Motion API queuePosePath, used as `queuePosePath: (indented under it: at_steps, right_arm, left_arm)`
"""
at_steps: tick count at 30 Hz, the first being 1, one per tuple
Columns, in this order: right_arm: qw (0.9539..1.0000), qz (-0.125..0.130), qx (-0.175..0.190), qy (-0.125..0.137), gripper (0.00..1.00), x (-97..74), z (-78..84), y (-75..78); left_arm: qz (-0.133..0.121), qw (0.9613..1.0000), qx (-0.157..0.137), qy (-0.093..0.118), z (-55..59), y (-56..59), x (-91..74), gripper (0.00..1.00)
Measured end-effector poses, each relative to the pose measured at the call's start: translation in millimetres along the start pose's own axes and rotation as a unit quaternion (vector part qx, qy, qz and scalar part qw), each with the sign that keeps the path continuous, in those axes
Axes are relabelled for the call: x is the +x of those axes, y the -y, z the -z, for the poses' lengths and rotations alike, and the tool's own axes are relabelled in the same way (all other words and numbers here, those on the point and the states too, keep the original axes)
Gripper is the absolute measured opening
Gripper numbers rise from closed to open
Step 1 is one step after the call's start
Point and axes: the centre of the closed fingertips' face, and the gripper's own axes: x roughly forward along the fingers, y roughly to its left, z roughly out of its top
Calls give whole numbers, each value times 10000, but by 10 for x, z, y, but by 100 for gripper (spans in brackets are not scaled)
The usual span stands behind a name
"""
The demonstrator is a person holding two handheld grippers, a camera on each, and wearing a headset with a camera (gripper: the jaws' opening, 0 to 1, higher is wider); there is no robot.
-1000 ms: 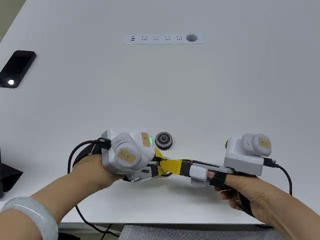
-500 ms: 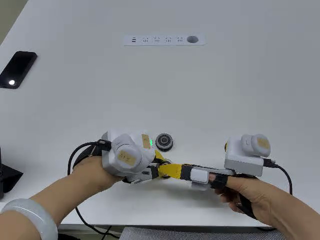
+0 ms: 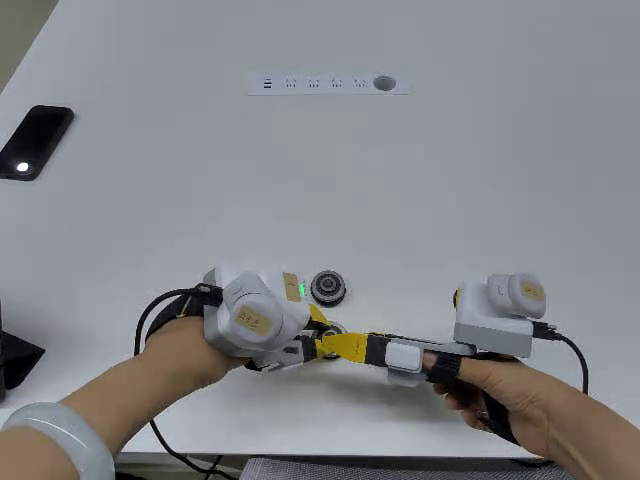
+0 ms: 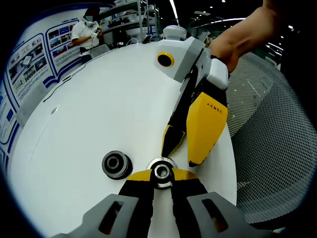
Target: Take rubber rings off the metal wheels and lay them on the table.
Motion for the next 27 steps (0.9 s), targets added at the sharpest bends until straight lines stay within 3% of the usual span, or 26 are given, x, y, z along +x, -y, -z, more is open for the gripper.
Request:
queuePosePath:
  at_steps: [5, 22, 27]
  right_arm:
    - [9999, -30, -2, -99, 52, -1, 38, -17]
    - [9998, 18, -210, -49, 53, -3, 14, -67]
    - [9997, 119, -199, -54, 49, 7, 5, 3]
  left_arm:
    - [-2, 10000, -2, 2, 3, -4, 3, 13]
    - [-23, 10000, -11, 2, -11, 3, -3, 13]
    - [-12, 10000, 0, -1, -13, 4, -3, 13]
